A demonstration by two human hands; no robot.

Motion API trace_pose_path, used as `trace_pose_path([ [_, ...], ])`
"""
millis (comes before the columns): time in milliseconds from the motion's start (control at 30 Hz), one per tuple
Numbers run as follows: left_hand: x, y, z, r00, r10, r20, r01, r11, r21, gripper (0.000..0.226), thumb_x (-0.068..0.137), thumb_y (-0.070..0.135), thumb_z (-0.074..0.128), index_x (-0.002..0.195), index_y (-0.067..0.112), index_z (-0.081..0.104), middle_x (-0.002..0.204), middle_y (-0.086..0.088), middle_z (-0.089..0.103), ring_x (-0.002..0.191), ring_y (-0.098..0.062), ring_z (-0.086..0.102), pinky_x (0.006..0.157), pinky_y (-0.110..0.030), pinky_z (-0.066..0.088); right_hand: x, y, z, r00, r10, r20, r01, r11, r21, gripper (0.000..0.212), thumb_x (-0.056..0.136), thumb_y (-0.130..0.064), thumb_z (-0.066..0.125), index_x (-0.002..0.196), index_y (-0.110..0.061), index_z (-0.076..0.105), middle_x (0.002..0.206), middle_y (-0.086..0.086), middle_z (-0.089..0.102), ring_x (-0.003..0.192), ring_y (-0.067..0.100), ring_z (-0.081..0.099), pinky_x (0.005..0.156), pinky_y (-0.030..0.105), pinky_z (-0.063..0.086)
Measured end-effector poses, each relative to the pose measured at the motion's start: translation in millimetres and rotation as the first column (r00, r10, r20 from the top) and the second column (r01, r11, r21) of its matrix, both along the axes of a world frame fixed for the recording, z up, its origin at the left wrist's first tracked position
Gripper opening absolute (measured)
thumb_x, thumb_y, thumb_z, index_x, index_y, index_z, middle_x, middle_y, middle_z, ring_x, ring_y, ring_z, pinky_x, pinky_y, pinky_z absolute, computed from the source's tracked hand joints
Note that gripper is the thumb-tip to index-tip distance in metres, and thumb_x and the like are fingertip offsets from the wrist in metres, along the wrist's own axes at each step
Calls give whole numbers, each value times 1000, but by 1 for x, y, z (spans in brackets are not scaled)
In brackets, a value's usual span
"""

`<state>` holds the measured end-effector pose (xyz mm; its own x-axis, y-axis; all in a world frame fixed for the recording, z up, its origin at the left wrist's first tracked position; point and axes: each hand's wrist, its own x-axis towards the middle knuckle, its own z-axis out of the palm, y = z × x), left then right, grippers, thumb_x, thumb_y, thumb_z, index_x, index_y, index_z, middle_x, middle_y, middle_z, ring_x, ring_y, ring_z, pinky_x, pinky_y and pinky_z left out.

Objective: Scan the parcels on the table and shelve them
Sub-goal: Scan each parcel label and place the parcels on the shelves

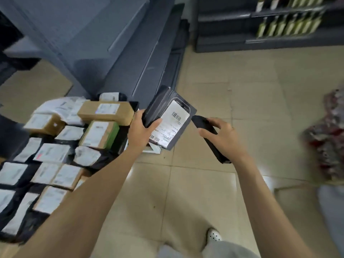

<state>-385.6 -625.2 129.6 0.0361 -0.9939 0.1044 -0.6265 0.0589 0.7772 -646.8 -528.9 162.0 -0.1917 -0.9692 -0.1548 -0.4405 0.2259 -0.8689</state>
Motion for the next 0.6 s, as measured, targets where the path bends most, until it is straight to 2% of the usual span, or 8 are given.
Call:
trace_pose_path([
  [167,-68,-81,-14,989,-120,90,120,993,11,71,78,66,69,129,21,51,117,3,58,105,-14,57,89,-37,50,-57,-48,-19,999,-47,0,47,998,51,57,77,-55,69,130,-38,59,125,-19,64,106,13,65,90,37,53],
  [267,-89,-139,-18,981,-150,122,148,989,25,67,79,64,69,129,23,51,116,5,57,104,-14,57,87,-37,49,-82,-94,-20,998,-61,21,59,996,70,64,70,-60,69,130,-37,59,125,-19,64,98,17,70,88,41,57],
  [367,-109,-203,-21,978,-158,133,154,987,38,61,81,60,69,127,23,51,113,6,55,101,-13,55,83,-37,49,-108,-155,-15,996,-89,2,89,995,38,54,80,-49,73,131,-32,61,126,-15,65,112,13,63,98,37,50],
  [467,-134,-287,-23,960,-254,116,248,966,68,63,77,63,70,124,25,52,113,5,58,100,-13,59,84,-39,53,-129,-228,-5,987,-154,-35,155,988,16,52,84,-44,73,133,-29,61,128,-12,65,115,13,60,96,30,47],
  [600,-168,-415,-7,924,-379,57,371,922,110,72,69,72,70,124,29,51,117,8,58,104,-10,59,88,-42,55,-155,-332,9,979,-202,-14,202,979,-16,49,84,-45,72,131,-32,62,127,-16,64,118,11,59,101,33,46],
])
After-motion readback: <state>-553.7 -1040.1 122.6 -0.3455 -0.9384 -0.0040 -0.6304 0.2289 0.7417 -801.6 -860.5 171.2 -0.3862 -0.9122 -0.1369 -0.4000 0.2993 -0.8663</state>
